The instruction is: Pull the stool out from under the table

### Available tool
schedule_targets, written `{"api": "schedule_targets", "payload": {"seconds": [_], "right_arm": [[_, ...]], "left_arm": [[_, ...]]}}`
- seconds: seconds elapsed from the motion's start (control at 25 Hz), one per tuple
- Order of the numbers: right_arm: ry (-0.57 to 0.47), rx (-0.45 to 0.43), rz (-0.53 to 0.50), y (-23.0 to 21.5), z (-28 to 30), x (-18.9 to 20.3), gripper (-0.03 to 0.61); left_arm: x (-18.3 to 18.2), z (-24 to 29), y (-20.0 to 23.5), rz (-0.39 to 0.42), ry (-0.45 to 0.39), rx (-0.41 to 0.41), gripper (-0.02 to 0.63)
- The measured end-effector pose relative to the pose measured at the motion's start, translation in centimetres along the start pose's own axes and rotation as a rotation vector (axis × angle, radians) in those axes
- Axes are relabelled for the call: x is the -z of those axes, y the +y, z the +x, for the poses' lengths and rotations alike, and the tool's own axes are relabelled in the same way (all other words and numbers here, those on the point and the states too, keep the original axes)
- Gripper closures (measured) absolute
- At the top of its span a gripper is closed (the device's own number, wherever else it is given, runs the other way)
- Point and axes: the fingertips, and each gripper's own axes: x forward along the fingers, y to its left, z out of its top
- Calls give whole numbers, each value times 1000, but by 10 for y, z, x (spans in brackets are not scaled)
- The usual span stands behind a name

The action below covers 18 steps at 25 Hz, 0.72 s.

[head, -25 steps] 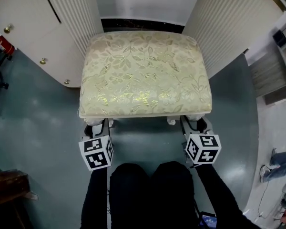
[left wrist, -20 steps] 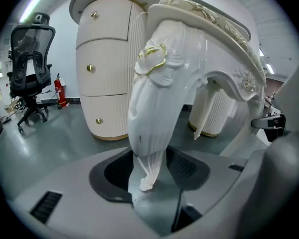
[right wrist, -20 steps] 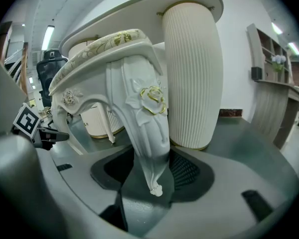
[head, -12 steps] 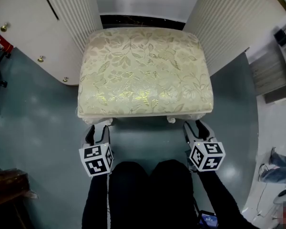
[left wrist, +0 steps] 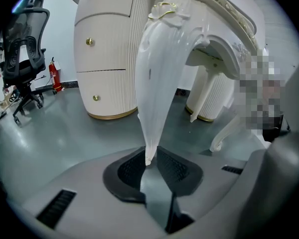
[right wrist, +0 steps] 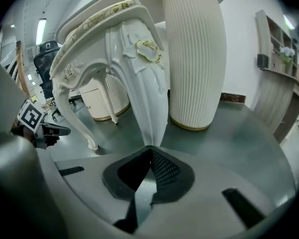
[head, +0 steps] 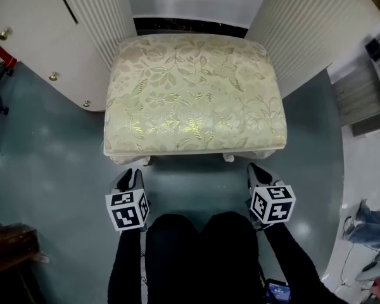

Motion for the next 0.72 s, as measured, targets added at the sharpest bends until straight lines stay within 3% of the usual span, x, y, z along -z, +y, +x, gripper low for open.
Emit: {"api": "schedule_targets", "payload": {"seconds": [0.12,0.4,0.72], "right_arm": [[10,-1,-14,3,0,-1,574],[14,-14,-33,5,-1,4,574],[10,-28,-16,3,-1,5,575]], "left_arm": [[0,-1,-1,1,-13,14,602],[-2,-3,-9,2,-22,68,606],[-9,-3,-10,5,-34,69,606]]}}
